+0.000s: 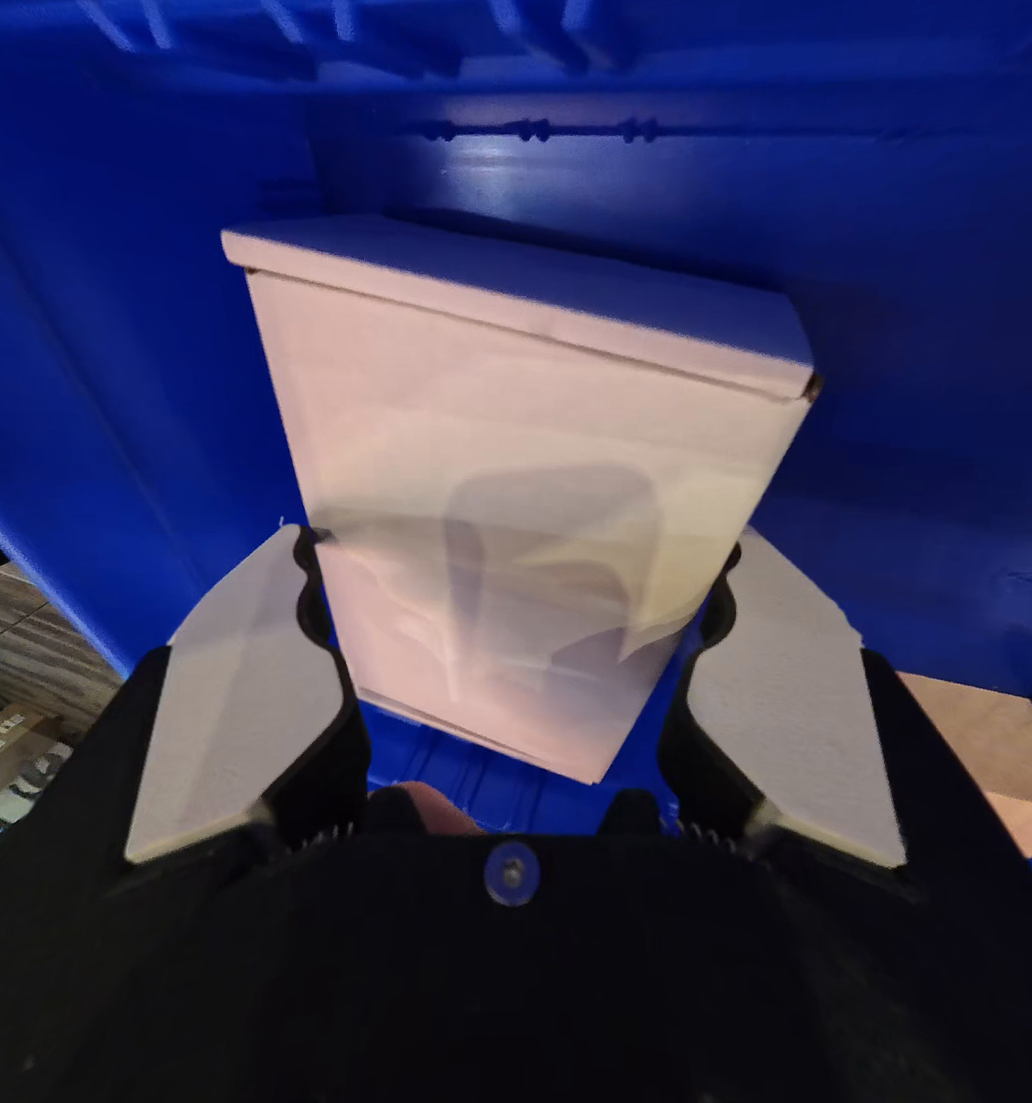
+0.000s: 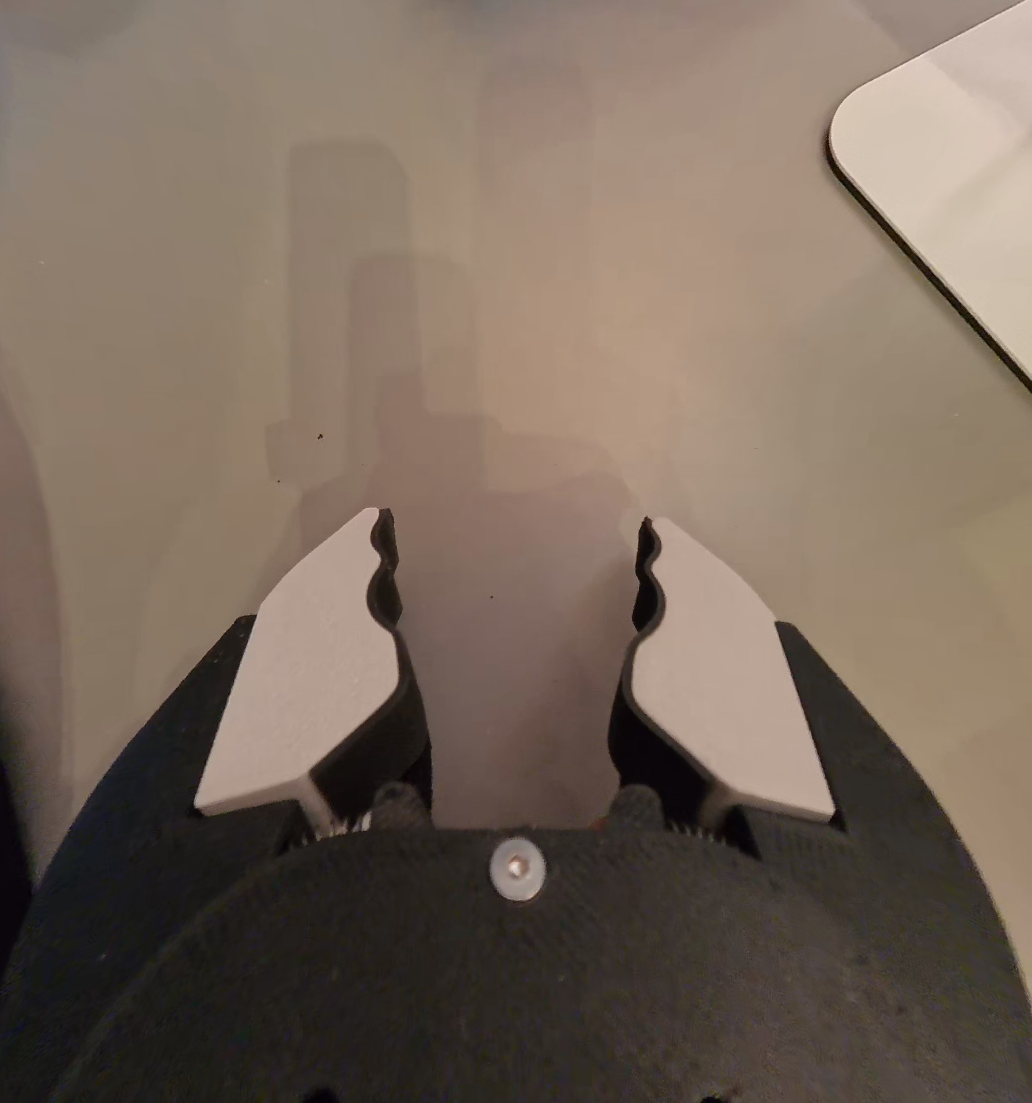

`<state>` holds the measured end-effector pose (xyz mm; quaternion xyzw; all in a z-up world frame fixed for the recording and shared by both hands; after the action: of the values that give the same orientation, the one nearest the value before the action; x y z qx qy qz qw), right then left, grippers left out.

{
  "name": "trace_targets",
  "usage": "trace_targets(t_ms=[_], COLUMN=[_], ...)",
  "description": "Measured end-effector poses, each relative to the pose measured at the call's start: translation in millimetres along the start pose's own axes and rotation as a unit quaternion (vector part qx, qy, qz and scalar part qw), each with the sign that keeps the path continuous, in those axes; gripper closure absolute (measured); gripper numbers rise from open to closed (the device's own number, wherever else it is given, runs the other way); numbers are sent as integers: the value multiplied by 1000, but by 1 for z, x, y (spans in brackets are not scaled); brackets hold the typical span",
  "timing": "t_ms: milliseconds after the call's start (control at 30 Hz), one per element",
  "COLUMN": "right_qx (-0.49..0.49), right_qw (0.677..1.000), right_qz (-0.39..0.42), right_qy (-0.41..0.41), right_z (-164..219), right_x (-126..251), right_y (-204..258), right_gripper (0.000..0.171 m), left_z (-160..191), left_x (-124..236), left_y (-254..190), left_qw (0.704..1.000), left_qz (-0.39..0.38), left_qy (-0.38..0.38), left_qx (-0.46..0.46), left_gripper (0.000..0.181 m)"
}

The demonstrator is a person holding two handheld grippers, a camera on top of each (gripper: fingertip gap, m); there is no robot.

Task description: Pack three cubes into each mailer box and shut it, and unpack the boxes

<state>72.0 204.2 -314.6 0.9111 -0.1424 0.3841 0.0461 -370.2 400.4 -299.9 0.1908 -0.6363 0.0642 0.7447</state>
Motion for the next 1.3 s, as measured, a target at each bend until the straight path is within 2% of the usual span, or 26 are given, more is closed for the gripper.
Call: trace_targets(t_ms=[667,733,833,867,933,967,1300], right_qx=[1,3,4,5,8,10,12], right_qw=[1000,1000,1000,1000,1000,1000,1000], right_qz=[-6,-5,-4,-5,-6,-5,-3], right_qy=[-7,-9,-12,-15,-17,-17,-15], right_z=[-2,-2,-3,-4,-5,-5,-5], right_x=[3,4,6,7,8,8,10], right_y=[1,1,1,2,3,3,3], right_gripper=[95,95,95,95,95,95,96], left_z=[-4,-5,-10,-10,-4,-3,-4], left_x=[-2,2,13,14,7,5,4], left_y=[0,1,3,4,2,2,4], left_qw=[1000,1000,1000,1000,999,999,999], left_qz=[7,1,-1,-3,3,0,-8], left_qy=[10,11,-7,-7,26,34,29], left_qx=[11,9,15,20,21,15,17], left_gripper=[57,61,85,85,70,69,72])
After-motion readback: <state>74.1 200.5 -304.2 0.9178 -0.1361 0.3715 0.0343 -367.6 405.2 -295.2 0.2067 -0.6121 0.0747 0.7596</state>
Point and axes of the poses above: each gripper's, where its closed fingertips meet, x back along the fingers, z out of its underside, y = z × x across the jaws, the point moved 4 cm from there along x, back along the fingers, and after that the axes turned 7 degrees about z, right-handed, at the moved point
